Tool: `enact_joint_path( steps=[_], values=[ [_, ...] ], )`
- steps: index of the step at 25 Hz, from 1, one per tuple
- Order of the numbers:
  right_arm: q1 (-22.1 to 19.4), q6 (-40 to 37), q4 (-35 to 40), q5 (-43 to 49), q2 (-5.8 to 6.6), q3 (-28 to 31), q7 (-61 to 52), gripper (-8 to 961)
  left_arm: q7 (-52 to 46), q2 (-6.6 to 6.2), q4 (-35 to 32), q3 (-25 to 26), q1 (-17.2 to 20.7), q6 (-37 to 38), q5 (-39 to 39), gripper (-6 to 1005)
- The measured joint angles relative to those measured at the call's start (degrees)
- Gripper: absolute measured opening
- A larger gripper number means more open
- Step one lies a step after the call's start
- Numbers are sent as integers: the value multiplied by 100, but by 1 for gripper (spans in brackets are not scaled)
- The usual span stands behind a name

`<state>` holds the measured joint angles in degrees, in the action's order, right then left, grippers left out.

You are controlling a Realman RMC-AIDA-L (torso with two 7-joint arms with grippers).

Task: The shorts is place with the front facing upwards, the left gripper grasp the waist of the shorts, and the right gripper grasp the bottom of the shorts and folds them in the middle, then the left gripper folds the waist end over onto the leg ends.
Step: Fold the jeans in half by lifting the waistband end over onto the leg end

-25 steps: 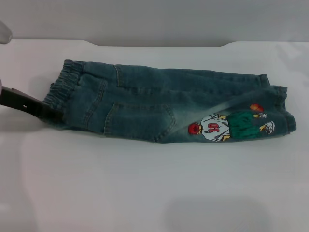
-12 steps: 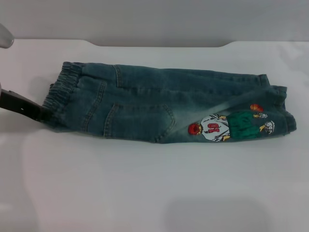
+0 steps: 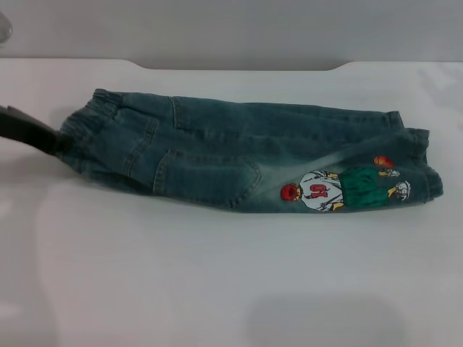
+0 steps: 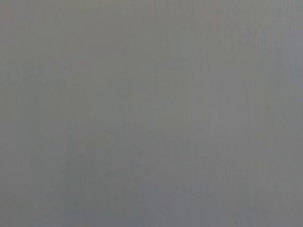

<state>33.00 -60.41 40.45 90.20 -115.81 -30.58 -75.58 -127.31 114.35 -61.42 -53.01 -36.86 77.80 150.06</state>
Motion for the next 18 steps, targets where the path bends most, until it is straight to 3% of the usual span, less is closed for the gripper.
enact_joint_path(
  steps=[11,18],
  values=[
    [104,150,-491,20,8,-260,137,444,-54,304,-1503,-45,-206,813,-18,46],
    [152,515,-656,24,-78,-998,136,443,-357,344,-2048,-267,-587,1063,-48,47]
  ],
)
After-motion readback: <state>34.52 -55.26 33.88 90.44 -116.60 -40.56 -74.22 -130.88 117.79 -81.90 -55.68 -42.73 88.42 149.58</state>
